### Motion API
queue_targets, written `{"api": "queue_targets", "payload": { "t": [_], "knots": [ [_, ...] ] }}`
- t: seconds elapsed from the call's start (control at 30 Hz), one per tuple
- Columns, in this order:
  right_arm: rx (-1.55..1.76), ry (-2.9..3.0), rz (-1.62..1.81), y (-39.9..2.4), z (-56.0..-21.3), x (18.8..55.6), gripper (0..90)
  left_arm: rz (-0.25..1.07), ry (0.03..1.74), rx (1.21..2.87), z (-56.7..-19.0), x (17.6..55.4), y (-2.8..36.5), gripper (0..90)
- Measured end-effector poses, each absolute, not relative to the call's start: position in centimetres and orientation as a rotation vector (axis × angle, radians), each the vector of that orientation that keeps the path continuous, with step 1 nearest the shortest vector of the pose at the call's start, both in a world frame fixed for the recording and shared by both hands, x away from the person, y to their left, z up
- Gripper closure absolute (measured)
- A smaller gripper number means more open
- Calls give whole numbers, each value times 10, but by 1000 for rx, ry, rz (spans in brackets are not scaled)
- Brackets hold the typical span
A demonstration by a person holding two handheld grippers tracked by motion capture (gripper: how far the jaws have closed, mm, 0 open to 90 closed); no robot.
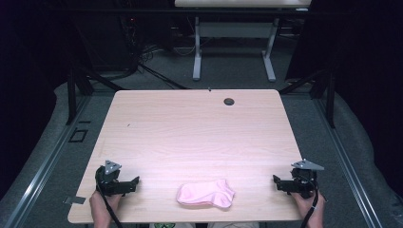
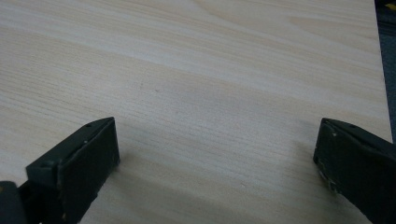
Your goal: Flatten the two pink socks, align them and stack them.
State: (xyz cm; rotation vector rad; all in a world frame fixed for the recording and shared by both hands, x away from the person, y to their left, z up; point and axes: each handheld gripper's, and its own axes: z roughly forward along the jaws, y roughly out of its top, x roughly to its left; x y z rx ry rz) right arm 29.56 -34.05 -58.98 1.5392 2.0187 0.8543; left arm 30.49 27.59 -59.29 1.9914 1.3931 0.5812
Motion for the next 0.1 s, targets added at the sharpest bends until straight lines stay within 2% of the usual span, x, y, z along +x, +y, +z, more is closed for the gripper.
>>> {"api": "queue_targets", "payload": {
  "t": [0.1],
  "knots": [
    [1546, 2010, 854, -340, -590, 295, 0, 580, 1395, 1990, -593, 305, 276, 2]
  ]
}}
